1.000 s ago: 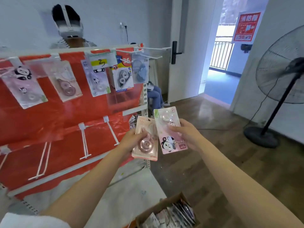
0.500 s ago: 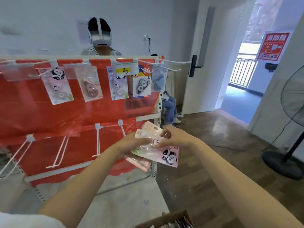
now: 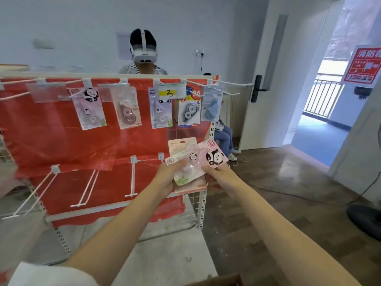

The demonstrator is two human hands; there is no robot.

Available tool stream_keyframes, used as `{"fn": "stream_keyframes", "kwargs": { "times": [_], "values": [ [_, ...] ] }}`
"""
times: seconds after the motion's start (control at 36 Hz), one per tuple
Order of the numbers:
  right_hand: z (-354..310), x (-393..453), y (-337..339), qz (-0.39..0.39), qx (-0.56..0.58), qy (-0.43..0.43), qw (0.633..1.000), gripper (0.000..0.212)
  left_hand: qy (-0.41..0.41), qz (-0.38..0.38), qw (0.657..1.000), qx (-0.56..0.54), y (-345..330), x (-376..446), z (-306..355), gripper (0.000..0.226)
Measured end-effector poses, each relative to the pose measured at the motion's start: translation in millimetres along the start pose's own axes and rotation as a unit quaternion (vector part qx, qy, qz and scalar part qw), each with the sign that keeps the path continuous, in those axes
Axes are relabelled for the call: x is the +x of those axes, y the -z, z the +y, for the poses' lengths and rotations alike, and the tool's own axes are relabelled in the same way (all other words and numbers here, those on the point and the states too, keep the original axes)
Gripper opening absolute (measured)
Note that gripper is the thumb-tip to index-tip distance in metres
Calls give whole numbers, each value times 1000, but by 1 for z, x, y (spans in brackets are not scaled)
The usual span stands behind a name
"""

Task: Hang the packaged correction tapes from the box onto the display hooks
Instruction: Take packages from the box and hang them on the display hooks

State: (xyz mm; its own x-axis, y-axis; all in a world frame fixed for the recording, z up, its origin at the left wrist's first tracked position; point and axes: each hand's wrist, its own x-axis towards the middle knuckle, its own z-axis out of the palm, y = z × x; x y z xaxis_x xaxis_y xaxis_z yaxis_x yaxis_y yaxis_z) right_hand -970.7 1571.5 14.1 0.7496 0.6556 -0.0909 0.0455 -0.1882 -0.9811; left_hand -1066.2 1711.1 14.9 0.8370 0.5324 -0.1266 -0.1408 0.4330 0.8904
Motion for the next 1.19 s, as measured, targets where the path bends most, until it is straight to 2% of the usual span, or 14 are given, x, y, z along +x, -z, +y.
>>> {"fn": "stream_keyframes", "kwargs": {
  "times": [0.14, 0.31, 0.36, 0.47, 0.69, 0.89, 1.0, 1.06, 1.14, 1.19],
  "values": [
    [-3, 2, 9, 39, 36, 31, 998, 28, 12, -46, 997, 59, -1, 5, -7, 23],
    [-8, 3, 29, -33, 30, -5, 999, 14, 0, -28, 978, 205, -2, 14, -16, 46],
    [-5, 3, 33, -43, 16, -24, 999, 12, 4, -41, 973, 225, -4, 15, -18, 46],
    [1, 3, 31, -35, 37, -8, 999, 9, 7, -56, 968, 247, -10, 15, -19, 45],
    [1, 6, 4, -94, 37, -10, 995, 16, -12, 5, 990, 141, -2, 3, -12, 39],
    [0, 14, -28, -126, -25, 37, 991, 19, -42, 57, 988, 135, 21, -16, -7, 34],
    [2, 16, -44, -116, -40, 39, 992, 33, -44, 83, 982, 163, 39, -22, -4, 38],
    [2, 20, -52, -101, -30, 35, 994, 29, -51, 101, 980, 167, 47, -25, -2, 34],
    [-4, 22, -62, -77, 15, 29, 996, 11, -60, 118, 983, 130, 61, -26, 4, 27],
    [-8, 26, -67, -61, 22, 39, 997, 17, -63, 119, 987, 90, 69, -27, 11, 22]
  ]
}}
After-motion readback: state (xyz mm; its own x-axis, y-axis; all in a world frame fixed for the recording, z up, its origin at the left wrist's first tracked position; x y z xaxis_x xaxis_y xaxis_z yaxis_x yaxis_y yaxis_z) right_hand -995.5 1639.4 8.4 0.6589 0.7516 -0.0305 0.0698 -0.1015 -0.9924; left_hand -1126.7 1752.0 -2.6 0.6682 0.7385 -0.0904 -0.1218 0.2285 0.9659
